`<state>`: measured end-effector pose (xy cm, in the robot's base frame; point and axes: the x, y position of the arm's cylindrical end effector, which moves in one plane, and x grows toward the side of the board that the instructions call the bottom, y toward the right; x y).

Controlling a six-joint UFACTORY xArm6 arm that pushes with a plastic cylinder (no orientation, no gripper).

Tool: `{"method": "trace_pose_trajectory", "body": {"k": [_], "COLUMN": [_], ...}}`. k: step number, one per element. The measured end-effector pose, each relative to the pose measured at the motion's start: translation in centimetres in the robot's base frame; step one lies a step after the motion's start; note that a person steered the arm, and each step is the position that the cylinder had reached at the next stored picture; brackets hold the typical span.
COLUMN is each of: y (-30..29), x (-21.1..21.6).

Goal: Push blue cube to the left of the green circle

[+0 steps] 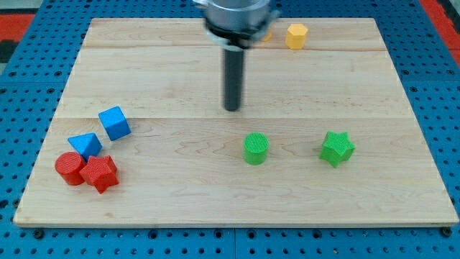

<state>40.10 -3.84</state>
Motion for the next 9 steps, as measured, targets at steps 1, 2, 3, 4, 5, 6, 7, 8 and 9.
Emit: {"method": "trace_pose_trajectory", "body": {"k": [1,2,3,4,5,6,7,8,9], "y": [-10.8,-18.0,-19.5,-16.1,-12.8,-15.7,-14.7,-12.3,-10.2], "x": [-2.2,-0.9,1.2,3.4,5.1,5.1,6.7,8.3,9.0]}}
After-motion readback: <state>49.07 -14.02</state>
